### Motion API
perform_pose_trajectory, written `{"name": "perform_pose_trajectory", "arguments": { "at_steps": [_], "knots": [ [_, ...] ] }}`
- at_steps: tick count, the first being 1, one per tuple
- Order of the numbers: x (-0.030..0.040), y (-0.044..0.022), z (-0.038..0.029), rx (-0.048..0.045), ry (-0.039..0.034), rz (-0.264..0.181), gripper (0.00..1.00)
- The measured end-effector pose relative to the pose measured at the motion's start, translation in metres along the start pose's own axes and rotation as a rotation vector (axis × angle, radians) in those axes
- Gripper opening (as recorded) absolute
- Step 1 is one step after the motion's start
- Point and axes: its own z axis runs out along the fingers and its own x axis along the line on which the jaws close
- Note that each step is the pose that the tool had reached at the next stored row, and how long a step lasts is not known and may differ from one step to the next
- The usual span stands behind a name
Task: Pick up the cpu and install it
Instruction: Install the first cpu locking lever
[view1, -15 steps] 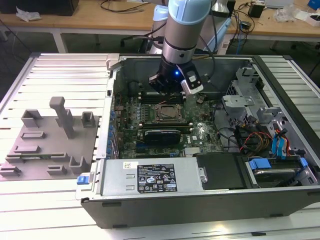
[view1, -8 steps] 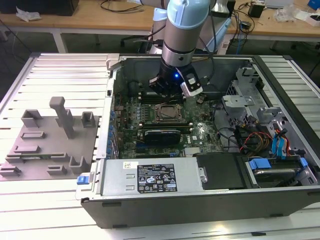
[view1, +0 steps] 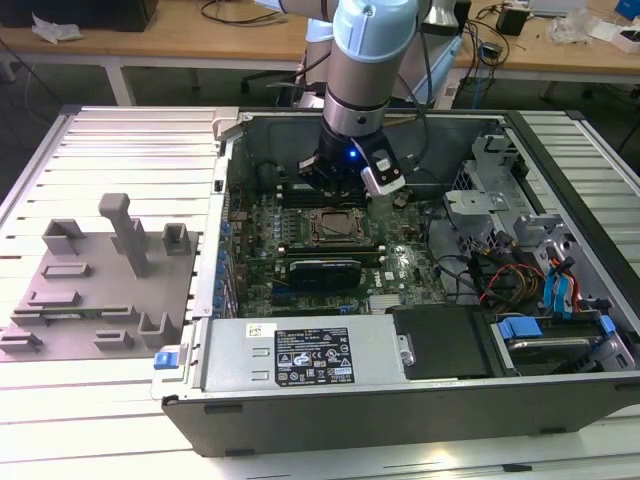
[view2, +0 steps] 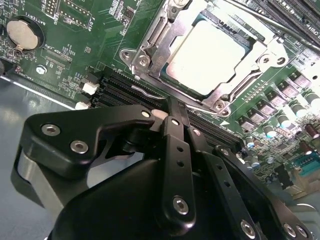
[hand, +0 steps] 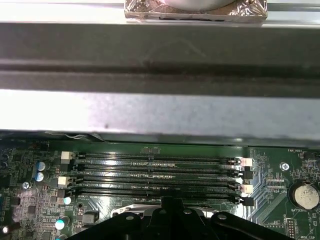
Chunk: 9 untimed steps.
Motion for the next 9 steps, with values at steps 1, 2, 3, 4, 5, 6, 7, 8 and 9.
{"name": "perform_pose_trajectory", "arguments": {
  "at_steps": [1,2,3,4,5,6,7,8,9],
  "knots": [
    [0.0000,0.0001,0.0000,0.0000,0.0000,0.000,0.11],
    [0.0000,0.0002,0.0000,0.0000,0.0000,0.000,0.11],
    [0.0000,0.0004,0.0000,0.0000,0.0000,0.000,0.11],
    [-0.0005,0.0004,0.0000,0.0000,0.0000,0.001,0.11],
    [-0.0009,0.0004,0.0000,0.0000,-0.0001,0.001,0.11],
    [-0.0013,0.0004,0.0000,0.0000,-0.0002,0.001,0.11],
    [-0.0016,0.0004,0.0000,0.0000,-0.0002,0.001,0.11],
    [-0.0021,0.0005,0.0000,0.0000,-0.0003,0.002,0.11],
    [-0.0026,0.0006,0.0000,-0.0001,-0.0004,0.002,0.11]
  ]
}}
